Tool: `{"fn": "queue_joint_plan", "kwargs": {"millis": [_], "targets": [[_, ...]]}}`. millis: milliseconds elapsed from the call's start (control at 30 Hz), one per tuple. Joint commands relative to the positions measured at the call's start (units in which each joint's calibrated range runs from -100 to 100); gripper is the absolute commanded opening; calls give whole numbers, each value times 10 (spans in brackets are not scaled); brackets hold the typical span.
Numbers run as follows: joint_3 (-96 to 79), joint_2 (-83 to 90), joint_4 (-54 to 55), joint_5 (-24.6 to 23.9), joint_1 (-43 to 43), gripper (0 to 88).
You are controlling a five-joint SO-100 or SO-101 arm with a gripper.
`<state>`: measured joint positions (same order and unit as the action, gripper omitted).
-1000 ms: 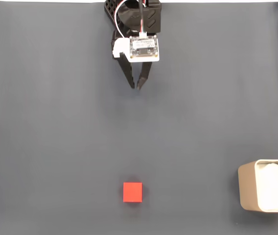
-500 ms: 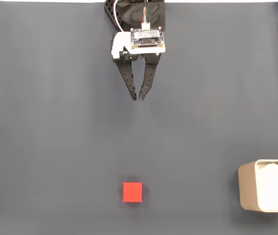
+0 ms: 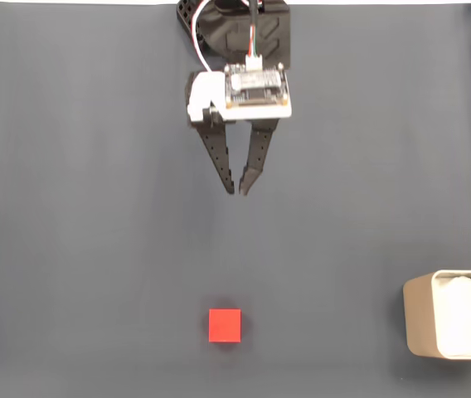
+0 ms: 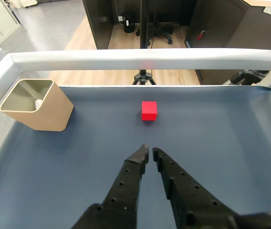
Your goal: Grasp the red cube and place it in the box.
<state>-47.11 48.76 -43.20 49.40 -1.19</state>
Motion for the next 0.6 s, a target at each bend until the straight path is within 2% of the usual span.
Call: {"fn": "queue_joint_plan", "kwargs": {"millis": [0,567], "targets": [[104,-65,-16,0,-2,0],[373,-355,-61,8,18,2]]}}
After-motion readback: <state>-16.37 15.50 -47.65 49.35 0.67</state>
